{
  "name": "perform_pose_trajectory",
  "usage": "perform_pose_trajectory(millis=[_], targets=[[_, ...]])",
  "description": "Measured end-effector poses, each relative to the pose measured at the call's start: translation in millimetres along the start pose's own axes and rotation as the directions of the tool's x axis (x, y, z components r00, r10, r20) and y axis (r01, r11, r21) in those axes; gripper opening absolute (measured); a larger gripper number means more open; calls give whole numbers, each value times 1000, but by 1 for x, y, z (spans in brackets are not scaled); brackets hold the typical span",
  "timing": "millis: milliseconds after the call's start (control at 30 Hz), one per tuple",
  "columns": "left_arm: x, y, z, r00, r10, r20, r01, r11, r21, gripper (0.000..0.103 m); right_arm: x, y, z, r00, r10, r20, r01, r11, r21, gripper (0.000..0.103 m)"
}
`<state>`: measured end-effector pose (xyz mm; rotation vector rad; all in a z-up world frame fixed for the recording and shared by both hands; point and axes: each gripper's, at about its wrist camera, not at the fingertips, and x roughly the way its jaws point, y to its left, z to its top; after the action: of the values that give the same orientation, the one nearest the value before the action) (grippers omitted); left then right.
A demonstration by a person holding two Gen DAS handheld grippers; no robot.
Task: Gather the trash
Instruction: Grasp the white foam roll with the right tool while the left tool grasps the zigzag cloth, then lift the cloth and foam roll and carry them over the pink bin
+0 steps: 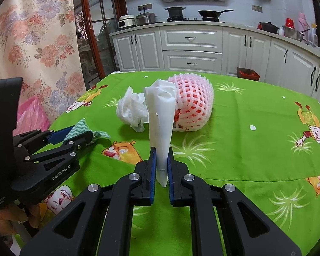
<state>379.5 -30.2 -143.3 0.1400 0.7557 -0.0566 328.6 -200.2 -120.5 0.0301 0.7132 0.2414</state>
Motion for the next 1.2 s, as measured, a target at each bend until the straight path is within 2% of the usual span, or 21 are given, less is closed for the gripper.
perform_pose_trajectory(millis=[100,267,633,900,1200], targets=[[-8,-5,-1,999,16,37,-16,1000,17,32,0,2,0,1000,-7,0,7,1000,-4,10],[-13,-9,-1,998,22,54,-23,999,26,32,0,5,0,1000,-19,1,19,1000,-16,10],[-31,11,-12,995,1,96,7,997,-83,31,-2,19,-4,1000,-31,-3,31,997,-65,10],[-61,25,-39,992,14,122,0,993,-115,31,-14,47,-22,1000,10,-28,-13,994,-106,10],[-92,52,-68,990,36,136,-15,989,-148,31,-30,95,-33,996,84,-43,-91,978,-185,10]])
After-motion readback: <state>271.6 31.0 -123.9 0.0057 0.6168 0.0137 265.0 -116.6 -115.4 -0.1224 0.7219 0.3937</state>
